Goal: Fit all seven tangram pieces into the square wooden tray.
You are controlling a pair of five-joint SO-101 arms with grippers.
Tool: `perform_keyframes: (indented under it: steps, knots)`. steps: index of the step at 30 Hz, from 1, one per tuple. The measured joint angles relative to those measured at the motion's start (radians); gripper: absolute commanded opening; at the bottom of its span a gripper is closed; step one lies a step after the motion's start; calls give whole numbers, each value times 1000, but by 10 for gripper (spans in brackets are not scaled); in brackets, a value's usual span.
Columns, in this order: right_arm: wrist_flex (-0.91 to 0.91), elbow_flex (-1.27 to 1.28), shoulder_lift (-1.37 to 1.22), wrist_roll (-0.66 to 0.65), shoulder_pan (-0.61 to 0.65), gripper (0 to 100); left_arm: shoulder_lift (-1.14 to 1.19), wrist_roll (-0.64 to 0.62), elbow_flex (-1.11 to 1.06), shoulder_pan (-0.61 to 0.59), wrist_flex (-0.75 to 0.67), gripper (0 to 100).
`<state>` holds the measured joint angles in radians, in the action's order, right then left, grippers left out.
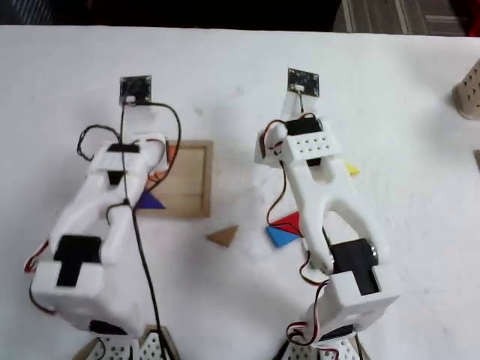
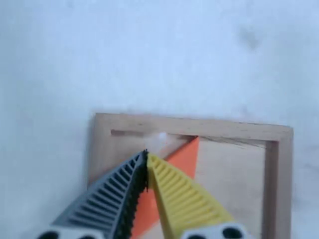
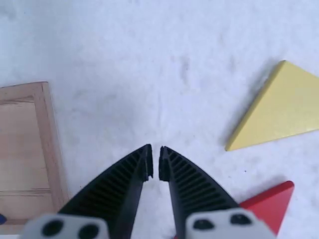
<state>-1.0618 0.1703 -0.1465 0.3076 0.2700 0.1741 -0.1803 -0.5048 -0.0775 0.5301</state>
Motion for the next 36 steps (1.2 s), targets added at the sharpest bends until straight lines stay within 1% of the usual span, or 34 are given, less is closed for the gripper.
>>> perform_keyframes:
  steps: [6, 16, 33, 36]
  knots:
    - [0, 0, 0, 0, 0, 32, 166, 0, 170, 0, 126, 22]
    - [0, 0, 0, 0, 0, 32, 173, 0, 222, -44, 290, 22]
    - [0, 0, 0, 0, 0, 32, 173, 0, 224, -44, 319, 22]
    - [0, 0, 0, 0, 0, 32, 169, 0, 226, -40, 354, 22]
